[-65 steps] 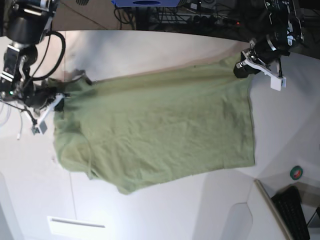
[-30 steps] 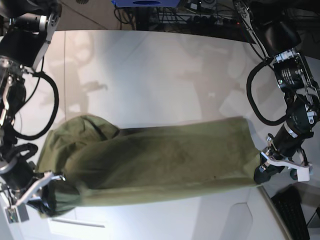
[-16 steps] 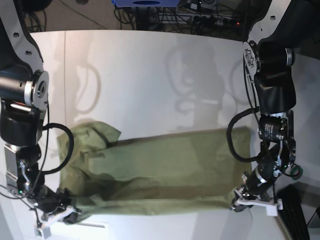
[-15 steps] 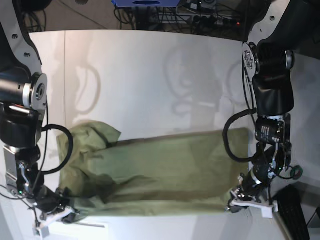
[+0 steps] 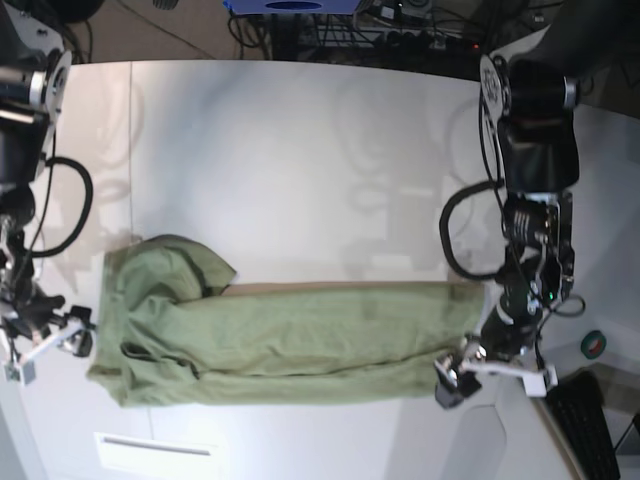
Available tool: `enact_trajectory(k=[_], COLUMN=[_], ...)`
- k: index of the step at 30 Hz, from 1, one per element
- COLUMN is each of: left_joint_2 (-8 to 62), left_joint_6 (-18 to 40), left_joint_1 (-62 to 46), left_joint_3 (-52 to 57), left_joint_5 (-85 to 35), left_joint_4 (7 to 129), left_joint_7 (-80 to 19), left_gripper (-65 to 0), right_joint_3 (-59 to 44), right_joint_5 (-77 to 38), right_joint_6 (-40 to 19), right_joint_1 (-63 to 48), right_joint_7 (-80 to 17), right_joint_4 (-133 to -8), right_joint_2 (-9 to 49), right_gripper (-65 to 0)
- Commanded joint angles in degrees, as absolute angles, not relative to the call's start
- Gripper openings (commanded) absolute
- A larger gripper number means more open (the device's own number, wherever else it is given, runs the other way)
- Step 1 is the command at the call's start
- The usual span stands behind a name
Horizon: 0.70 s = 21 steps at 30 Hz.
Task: Layout the t-shirt on the table in an organized manner, then fold the t-shirt properly
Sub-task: 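Lift the shirt with both grippers and fold it lengthwise onto itself, then grasp both ends of the folded shirt with both grippers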
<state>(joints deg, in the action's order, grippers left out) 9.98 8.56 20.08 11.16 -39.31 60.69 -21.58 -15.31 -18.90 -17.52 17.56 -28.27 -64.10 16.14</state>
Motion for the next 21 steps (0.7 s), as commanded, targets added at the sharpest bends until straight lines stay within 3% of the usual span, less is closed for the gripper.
enact_trajectory(k=[1, 8, 13, 21], left_joint_2=[10.77, 10.59, 8.22, 8.57], left_joint_6=[8.75, 8.92, 9.1, 9.54], left_joint_1=[18.42, 1.71, -4.09, -6.02], left_joint_3=[11.38, 17.27, 24.84, 25.19], left_joint_5=[-39.96, -39.96, -39.96, -39.96], left_joint_4=[63.08, 68.18, 72.04, 71.87], left_joint_7=[-20.7, -20.53, -20.88, -20.88], left_gripper=[0.0, -1.2, -1.2, -1.2], right_joint_3=[-16.66, -27.12, -31.52, -31.52], right_joint_5=[-19.82, -19.82, -19.74, -19.82], right_joint_6=[-17.8, -17.71, -18.15, -18.24], right_joint_1=[16.4, 4.35, 5.14, 10.33], right_joint_7=[-27.38, -31.96, -33.8, -29.41], right_joint_4=[-68.35, -76.79, -68.26, -54.64], right_joint_2=[16.84, 10.68, 7.87, 7.69], right_gripper=[-23.3, -23.1, -23.0, -22.8])
